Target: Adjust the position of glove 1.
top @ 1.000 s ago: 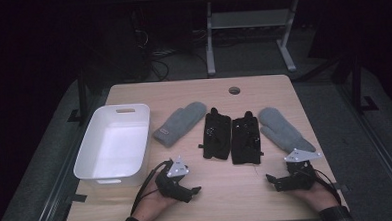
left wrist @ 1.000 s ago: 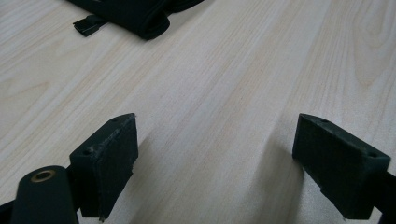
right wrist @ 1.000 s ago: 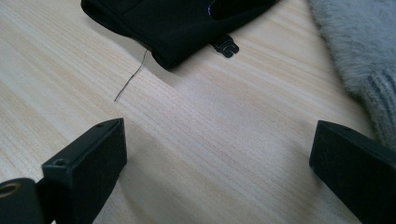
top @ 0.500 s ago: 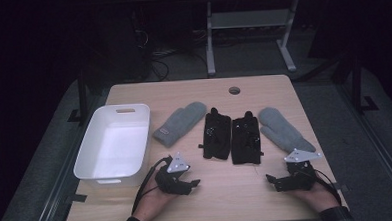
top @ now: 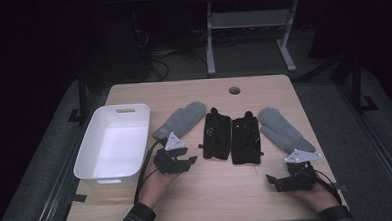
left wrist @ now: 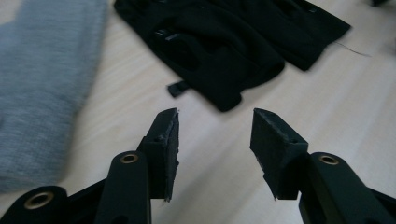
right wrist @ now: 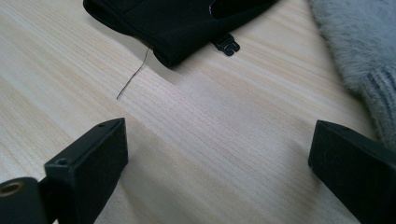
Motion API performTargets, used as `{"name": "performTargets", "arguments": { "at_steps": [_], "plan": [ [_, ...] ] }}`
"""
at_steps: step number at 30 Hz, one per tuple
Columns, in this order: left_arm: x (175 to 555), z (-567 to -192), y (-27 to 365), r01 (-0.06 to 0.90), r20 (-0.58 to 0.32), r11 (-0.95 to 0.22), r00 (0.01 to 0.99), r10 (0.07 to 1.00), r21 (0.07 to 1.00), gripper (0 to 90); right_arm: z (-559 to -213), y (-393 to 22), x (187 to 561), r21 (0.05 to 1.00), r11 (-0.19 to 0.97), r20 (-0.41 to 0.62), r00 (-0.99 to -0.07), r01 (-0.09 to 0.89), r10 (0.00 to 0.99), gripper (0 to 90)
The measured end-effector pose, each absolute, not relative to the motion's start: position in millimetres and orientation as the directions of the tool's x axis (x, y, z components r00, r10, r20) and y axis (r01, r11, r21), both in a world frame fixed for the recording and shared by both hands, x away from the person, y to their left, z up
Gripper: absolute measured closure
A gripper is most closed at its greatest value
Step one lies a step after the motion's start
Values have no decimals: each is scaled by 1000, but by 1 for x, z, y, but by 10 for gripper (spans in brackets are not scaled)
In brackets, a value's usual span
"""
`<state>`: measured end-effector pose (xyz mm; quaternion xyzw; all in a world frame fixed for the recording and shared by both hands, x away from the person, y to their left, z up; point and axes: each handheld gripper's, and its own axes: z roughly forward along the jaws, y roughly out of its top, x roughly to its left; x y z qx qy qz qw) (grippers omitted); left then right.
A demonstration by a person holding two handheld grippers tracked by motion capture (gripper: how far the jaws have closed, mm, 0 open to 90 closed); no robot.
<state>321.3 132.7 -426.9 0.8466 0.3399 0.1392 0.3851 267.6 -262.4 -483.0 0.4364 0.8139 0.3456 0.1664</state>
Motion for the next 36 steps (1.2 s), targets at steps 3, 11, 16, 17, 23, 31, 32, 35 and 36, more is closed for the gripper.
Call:
{"name": "performTargets", "arguments": {
  "at_steps": [3,11,16,17,23,31,32,35,36],
  "plan": [
    [330,-422,130,470,-17,-456,710,704,755,509,-483,-262,268,708,380,31,-564,595,825,44],
    [357,-412,123,467,39,-453,663,748,760,511,-483,-262,268,708,380,31,-564,595,825,44],
    [377,-411,119,474,65,-452,632,772,756,515,-483,-262,268,708,381,30,-564,595,825,44],
    [381,-411,118,476,73,-456,627,776,752,515,-483,-262,268,708,380,30,-564,595,825,44],
    [405,-412,115,491,97,-460,598,795,740,515,-483,-262,268,708,381,30,-564,595,825,44],
    [437,-422,112,525,129,-479,569,812,703,523,-483,-263,268,708,380,32,-564,596,825,44],
    [440,-424,112,533,126,-478,566,815,698,522,-483,-263,268,708,380,31,-564,595,825,45],
    [448,-430,113,542,110,-453,549,829,708,518,-483,-263,268,708,380,31,-564,595,825,44],
    [451,-431,113,549,106,-449,544,832,705,514,-483,-263,268,708,381,31,-565,595,825,44]
  ]
}}
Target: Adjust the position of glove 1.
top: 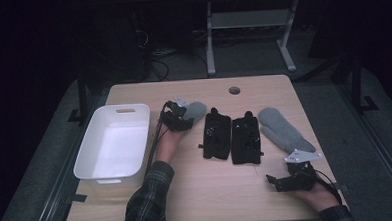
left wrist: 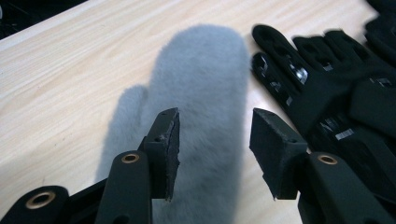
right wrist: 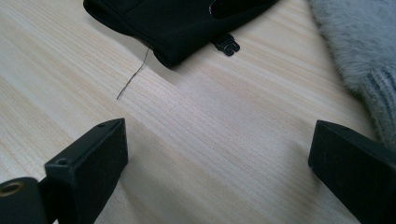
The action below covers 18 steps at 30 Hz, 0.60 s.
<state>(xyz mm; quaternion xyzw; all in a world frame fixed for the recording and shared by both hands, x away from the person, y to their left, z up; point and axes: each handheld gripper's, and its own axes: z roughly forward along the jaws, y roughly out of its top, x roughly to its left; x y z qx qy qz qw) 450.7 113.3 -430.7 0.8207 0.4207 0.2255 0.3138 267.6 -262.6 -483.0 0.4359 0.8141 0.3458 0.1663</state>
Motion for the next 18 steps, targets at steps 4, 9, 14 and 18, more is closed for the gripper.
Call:
{"name": "performTargets", "arguments": {
  "at_steps": [4,9,14,18],
  "plan": [
    [458,-437,113,566,104,-448,536,838,692,493,-483,-263,268,708,381,31,-565,595,825,44],
    [465,-446,114,589,96,-456,538,837,668,495,-483,-263,268,708,380,32,-564,596,825,45],
    [466,-452,112,601,102,-477,549,829,641,588,-483,-263,268,708,379,33,-564,596,825,45],
    [466,-453,112,600,115,-493,556,823,630,739,-483,-263,268,708,379,33,-564,596,825,45]
  ]
}}
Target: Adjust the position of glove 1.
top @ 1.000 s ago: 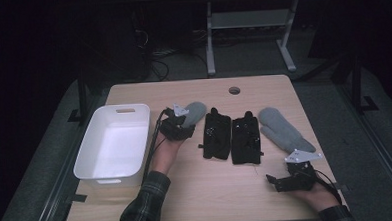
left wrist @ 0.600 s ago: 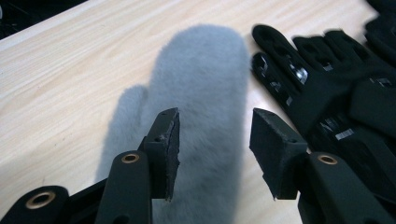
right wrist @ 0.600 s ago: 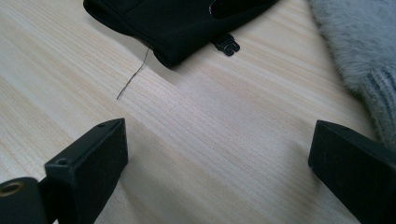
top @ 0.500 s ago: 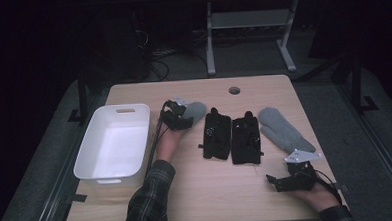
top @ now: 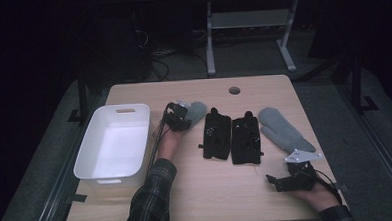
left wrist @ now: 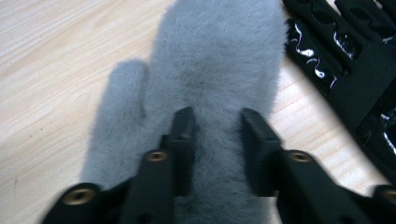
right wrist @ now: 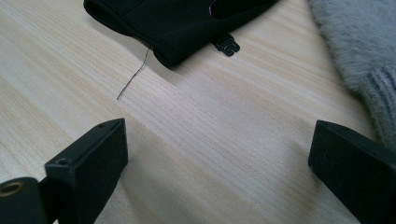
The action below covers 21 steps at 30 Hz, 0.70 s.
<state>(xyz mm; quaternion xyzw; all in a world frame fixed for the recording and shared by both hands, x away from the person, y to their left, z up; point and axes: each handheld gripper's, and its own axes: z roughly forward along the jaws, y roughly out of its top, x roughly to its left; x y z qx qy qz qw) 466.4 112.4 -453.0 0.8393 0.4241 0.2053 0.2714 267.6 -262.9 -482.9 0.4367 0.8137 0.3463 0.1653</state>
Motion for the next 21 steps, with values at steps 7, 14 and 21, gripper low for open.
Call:
{"name": "performTargets", "arguments": {
  "at_steps": [7,14,21],
  "plan": [
    [464,-447,114,592,111,-481,551,827,647,835,-483,-263,268,708,378,34,-564,596,825,45],
    [458,-428,115,561,105,-473,564,819,679,838,-483,-263,268,708,379,34,-564,596,825,45],
    [447,-404,117,523,89,-459,585,806,718,838,-483,-263,268,708,378,34,-564,596,825,45]
  ]
}}
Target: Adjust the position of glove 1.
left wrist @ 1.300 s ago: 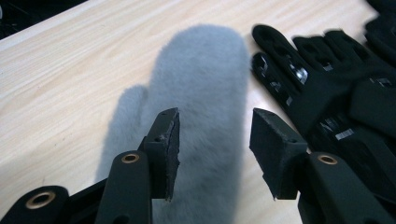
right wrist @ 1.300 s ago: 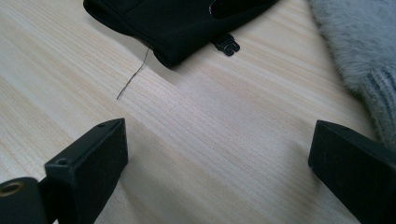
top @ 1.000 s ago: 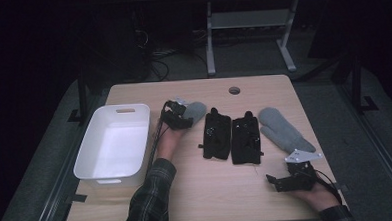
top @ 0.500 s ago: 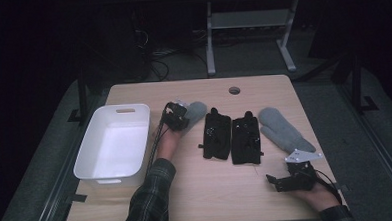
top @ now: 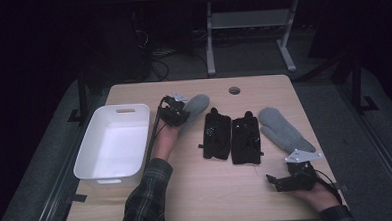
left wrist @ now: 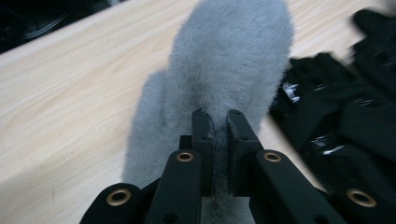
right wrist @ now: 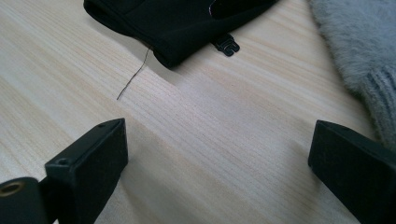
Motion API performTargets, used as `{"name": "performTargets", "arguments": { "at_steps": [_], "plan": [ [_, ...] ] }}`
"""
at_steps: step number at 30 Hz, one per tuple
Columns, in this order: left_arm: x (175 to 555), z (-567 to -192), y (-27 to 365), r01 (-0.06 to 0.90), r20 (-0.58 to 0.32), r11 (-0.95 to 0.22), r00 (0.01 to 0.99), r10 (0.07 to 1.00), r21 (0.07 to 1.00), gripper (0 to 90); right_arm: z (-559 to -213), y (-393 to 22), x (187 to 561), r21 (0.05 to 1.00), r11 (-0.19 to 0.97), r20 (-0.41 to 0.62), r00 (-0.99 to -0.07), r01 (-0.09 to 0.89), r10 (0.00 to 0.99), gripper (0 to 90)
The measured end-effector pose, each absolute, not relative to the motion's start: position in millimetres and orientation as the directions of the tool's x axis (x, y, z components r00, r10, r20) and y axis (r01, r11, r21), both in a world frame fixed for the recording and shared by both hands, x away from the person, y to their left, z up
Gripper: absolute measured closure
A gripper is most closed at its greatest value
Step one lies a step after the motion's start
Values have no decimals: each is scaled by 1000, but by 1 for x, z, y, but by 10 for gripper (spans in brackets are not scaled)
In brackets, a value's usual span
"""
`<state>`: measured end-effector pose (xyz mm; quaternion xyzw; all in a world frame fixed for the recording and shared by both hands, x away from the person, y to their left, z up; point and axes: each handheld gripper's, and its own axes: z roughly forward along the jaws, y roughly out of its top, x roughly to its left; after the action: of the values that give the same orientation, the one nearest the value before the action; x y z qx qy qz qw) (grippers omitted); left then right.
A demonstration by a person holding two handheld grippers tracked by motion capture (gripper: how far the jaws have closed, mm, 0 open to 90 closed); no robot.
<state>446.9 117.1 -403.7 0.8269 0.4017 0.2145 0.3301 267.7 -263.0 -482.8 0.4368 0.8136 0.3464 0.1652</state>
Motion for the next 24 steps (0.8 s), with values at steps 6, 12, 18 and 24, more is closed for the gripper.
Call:
{"name": "performTargets", "arguments": {
  "at_steps": [6,12,18,24],
  "plan": [
    [435,-389,113,502,69,-469,626,777,727,838,-483,-263,268,708,379,33,-564,596,825,46],
    [422,-372,110,473,35,-478,682,730,740,838,-483,-263,268,708,379,32,-563,596,825,46],
    [409,-360,108,446,11,-495,735,678,746,838,-483,-263,268,708,380,32,-564,596,825,47],
    [389,-350,104,418,-6,-524,787,617,742,838,-483,-263,268,708,380,31,-564,595,825,47]
  ]
}}
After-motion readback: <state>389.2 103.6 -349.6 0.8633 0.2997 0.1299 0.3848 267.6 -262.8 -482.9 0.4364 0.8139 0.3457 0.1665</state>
